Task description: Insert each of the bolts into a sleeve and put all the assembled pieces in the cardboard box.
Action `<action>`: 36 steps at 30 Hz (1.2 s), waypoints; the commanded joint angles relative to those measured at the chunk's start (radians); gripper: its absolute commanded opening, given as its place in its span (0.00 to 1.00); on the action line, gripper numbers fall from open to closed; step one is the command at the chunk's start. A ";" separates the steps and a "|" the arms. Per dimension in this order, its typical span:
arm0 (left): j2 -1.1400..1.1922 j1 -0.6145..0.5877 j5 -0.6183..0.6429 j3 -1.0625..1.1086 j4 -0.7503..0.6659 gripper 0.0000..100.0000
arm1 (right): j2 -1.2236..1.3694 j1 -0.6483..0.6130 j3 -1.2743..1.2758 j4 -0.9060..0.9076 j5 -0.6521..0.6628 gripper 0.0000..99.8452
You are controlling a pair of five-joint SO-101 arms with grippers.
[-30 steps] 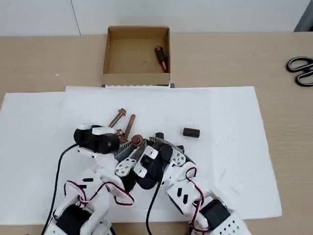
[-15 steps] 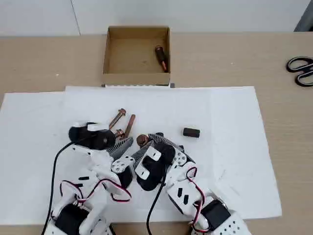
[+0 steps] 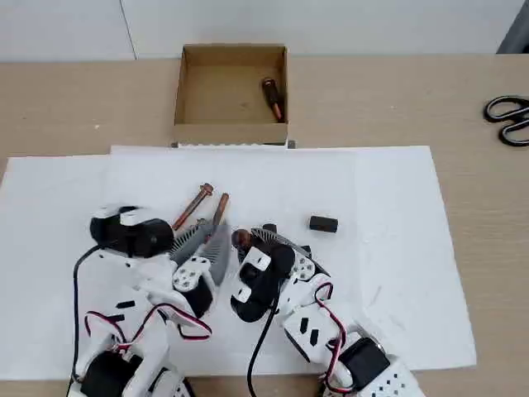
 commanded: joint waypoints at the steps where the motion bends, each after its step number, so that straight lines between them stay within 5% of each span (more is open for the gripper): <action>1: -0.008 -0.080 -0.068 -0.030 0.003 0.01 | -0.015 0.053 0.014 0.002 0.005 0.00; 14: -0.008 -0.322 -0.333 0.228 0.003 0.01 | -0.013 0.386 -0.009 0.005 -0.187 0.00; 20: -0.008 -0.322 -0.485 0.325 -0.044 0.01 | 0.070 0.398 -0.143 0.005 -0.195 0.00; 25: -0.008 -0.338 -0.582 0.340 -0.106 0.01 | 0.414 0.400 -0.390 -0.007 -0.201 0.00; 36: -0.006 -0.338 -0.583 0.340 -0.087 0.01 | 1.443 0.401 -1.275 -0.002 -0.272 0.00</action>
